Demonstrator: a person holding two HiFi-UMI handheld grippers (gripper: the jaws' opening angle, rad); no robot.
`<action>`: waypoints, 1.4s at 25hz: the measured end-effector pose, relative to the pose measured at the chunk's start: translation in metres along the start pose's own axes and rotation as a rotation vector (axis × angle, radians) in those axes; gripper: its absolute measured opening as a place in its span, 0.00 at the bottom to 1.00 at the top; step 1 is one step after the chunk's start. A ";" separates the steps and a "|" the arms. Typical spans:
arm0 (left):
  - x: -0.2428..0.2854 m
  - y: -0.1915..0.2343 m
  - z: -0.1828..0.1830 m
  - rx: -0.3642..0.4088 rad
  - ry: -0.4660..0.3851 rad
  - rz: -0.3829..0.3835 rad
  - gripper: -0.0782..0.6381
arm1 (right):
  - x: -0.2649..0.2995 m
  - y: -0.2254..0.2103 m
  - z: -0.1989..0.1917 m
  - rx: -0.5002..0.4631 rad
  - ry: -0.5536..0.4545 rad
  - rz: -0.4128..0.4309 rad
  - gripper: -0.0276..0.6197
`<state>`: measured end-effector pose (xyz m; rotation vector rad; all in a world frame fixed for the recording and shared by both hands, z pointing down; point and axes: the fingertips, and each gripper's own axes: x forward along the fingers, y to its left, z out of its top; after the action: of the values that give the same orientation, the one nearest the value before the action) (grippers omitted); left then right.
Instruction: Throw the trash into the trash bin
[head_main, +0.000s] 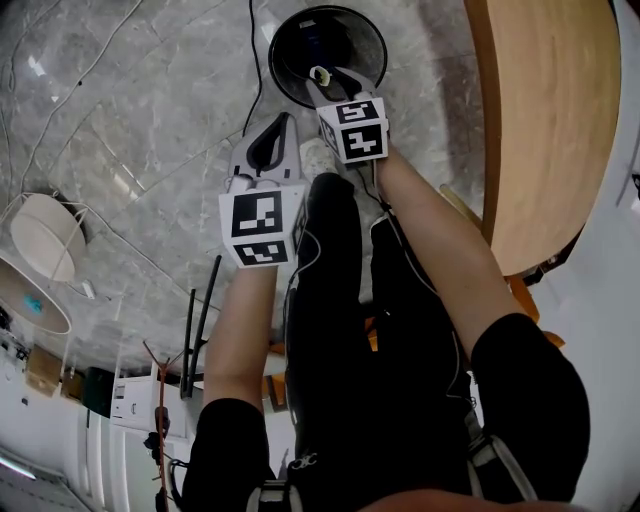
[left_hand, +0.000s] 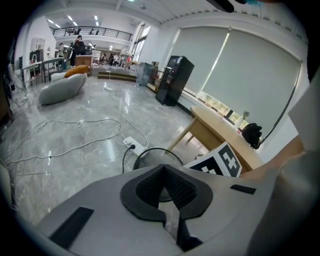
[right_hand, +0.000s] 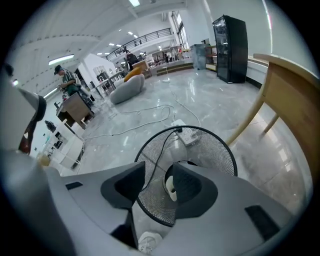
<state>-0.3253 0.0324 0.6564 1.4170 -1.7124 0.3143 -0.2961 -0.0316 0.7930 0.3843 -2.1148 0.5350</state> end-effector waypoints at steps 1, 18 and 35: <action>-0.001 -0.001 0.000 -0.003 -0.003 0.001 0.13 | -0.007 -0.002 0.004 0.001 -0.019 -0.008 0.29; -0.089 -0.116 0.078 -0.006 -0.254 0.031 0.13 | -0.310 -0.013 0.123 -0.046 -0.575 -0.060 0.06; -0.415 -0.368 0.193 0.062 -0.561 0.114 0.13 | -0.735 0.027 0.172 -0.092 -0.902 -0.039 0.06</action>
<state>-0.0943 0.0653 0.1176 1.5499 -2.2549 0.0255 -0.0220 -0.0432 0.0887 0.7040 -2.9678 0.2451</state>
